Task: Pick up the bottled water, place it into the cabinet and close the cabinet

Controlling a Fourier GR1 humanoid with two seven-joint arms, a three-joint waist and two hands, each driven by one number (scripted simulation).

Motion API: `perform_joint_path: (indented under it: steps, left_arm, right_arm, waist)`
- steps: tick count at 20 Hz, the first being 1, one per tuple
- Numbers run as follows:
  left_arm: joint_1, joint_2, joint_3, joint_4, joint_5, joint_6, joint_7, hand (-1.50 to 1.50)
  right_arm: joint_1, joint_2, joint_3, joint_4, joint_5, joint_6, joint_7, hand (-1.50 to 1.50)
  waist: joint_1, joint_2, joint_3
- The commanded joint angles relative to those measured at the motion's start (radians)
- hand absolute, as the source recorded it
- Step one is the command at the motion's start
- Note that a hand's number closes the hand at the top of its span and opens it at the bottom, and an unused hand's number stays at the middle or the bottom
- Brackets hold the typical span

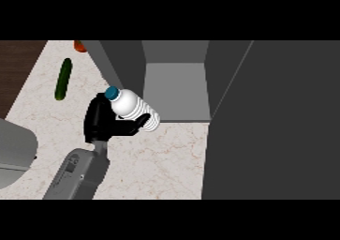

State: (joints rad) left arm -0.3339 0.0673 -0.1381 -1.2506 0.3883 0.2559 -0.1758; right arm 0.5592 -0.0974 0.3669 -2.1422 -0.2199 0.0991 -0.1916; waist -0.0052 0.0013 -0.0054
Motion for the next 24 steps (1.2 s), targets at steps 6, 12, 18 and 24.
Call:
perform_joint_path:
  steps: [6,12,18,24]
  left_arm:
    - [-0.286,-0.060,-0.072,0.087,-0.137,0.141,0.069,1.50]
    - [-0.304,-0.023,-0.072,0.105,-0.198,0.215,0.090,1.50]
    - [-0.282,0.013,-0.071,0.131,-0.248,0.282,0.099,1.50]
    - [-0.284,0.058,-0.084,0.146,-0.290,0.311,0.123,1.50]
  right_arm:
    - [-0.051,0.001,0.006,0.024,0.005,0.011,0.004,-1.50]
    - [-0.077,0.015,0.018,0.048,0.000,0.002,0.029,-1.50]
    - [-0.029,-0.021,0.017,0.036,-0.023,0.044,0.002,-1.50]
    - [-0.067,0.000,0.044,0.055,-0.004,0.039,0.002,-1.50]
  waist:
    - [-0.063,0.008,0.006]
    - [-0.078,0.015,0.006]
    - [-0.114,0.016,0.007]
    - [-0.124,0.024,0.006]
